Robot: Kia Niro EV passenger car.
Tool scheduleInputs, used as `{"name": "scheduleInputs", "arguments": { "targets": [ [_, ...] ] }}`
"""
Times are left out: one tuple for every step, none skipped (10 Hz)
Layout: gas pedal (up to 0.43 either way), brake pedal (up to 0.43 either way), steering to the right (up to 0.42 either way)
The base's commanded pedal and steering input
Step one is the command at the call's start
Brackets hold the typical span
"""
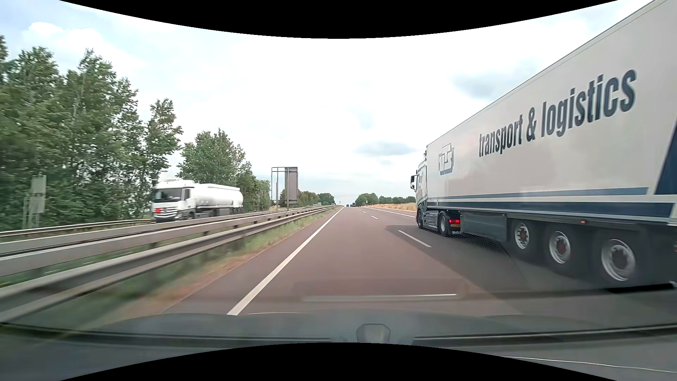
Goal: Follow the waypoints while adhering to traffic rules and regulations
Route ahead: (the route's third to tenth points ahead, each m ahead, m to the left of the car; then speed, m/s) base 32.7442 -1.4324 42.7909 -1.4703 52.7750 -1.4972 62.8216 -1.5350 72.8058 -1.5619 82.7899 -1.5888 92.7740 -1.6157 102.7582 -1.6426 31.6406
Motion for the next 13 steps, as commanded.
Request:
{"name": "scheduleInputs", "arguments": {
  "targets": [
    [0.248,0.0,-0.002],
    [0.248,0.0,-0.002],
    [0.248,0.0,-0.002],
    [0.248,0.0,-0.002],
    [0.248,0.0,-0.002],
    [0.248,0.0,-0.002],
    [0.248,0.0,-0.002],
    [0.248,0.0,-0.003],
    [0.24,0.0,-0.002],
    [0.24,0.0,-0.002],
    [0.24,0.0,-0.002],
    [0.24,0.0,-0.002],
    [0.24,0.0,-0.002]
  ]
}}
